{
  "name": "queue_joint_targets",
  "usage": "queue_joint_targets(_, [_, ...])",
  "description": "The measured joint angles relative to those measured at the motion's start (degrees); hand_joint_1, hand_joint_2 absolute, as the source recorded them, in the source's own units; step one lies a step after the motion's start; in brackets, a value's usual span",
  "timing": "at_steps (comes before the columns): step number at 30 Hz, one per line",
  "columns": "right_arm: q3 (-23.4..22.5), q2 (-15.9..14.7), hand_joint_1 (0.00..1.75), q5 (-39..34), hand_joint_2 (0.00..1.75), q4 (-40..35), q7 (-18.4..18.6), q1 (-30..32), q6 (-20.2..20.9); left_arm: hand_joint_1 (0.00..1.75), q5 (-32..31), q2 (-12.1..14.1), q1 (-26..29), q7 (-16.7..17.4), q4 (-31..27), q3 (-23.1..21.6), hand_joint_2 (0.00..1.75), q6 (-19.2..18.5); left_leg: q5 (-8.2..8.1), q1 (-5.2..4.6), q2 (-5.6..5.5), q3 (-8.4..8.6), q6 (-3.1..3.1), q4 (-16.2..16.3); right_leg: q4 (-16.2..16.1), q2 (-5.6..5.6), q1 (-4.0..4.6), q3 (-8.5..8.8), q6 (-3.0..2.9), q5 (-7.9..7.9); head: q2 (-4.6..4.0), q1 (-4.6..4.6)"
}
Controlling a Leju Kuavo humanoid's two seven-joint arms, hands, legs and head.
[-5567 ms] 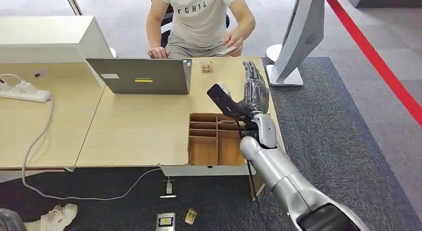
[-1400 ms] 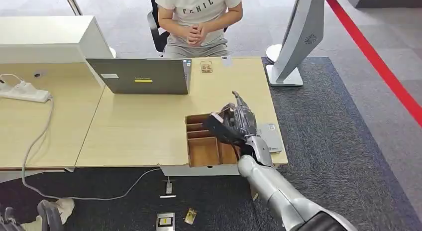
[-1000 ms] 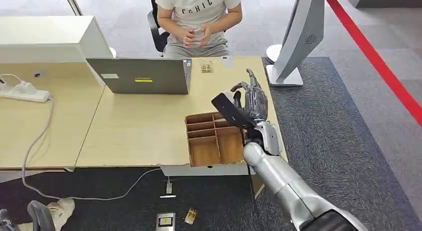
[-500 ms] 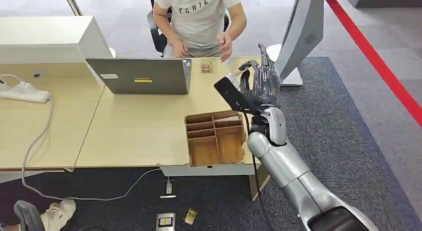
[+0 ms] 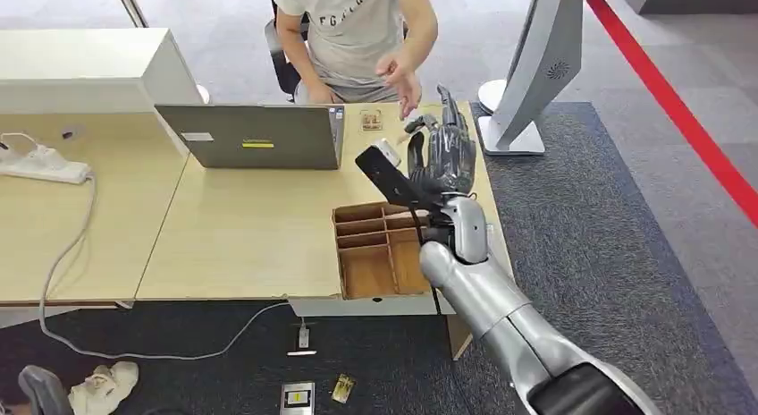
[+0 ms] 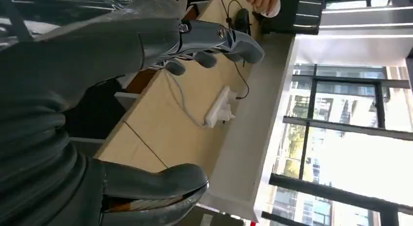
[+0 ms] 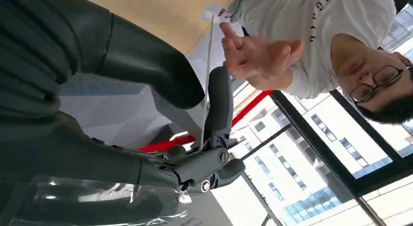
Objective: Pass the card to the sensor for recognition and then transmit it.
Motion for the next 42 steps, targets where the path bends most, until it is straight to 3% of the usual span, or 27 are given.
queue_joint_targets(11, [0.2,0.0,1.75,1.6,1.75,2.4,1.9,-0.4,0.0,0.00,1.0,0.0,-0.2,0.0,-0.1,0.7,1.75,0.0,0.00,0.00,0.00,0.01,0.00,0.0,0.0,0.00,0.00,0.00,0.00,0.00,0.00,0.00])
queue_joint_targets(26, [0.3,1.3,1.75,0.7,1.75,5.1,0.4,-1.3,-0.5,0.00,0.0,0.0,-0.2,0.0,-0.1,1.9,1.75,0.0,0.00,0.00,0.00,0.01,0.00,0.0,0.0,0.00,0.00,0.00,0.00,0.00,0.00,0.00])
queue_joint_targets(27, [0.3,1.4,0.56,0.4,1.75,5.3,0.3,-1.4,-0.5,0.00,-0.1,0.0,-0.1,0.0,0.0,1.9,1.75,0.0,0.00,0.00,0.00,0.01,0.00,0.0,0.0,0.00,0.00,-0.01,0.00,0.00,0.00,0.00])
queue_joint_targets(28, [0.3,1.4,0.00,0.1,1.75,5.5,0.1,-1.4,-0.5,0.00,-0.2,0.0,-0.1,0.0,0.0,2.0,1.75,0.0,0.00,0.00,0.00,0.01,0.00,0.0,0.0,0.00,0.00,0.00,0.00,0.00,0.00,0.00])
queue_joint_targets(34, [0.3,1.8,0.00,-1.9,1.75,6.8,-1.2,-1.4,-0.4,0.00,-0.7,0.0,0.0,0.0,0.1,2.3,1.75,0.0,0.00,0.00,0.00,0.01,0.00,0.0,0.0,0.00,0.00,-0.02,0.00,0.00,0.00,0.00])
queue_joint_targets(42, [0.2,1.3,0.00,-9.4,1.75,4.7,-10.8,0.7,-0.3,0.00,-2.3,0.0,0.0,0.0,0.6,3.0,1.75,0.0,0.00,0.00,0.01,0.04,0.00,0.0,0.0,0.01,0.00,-0.01,0.00,0.00,0.00,0.00])
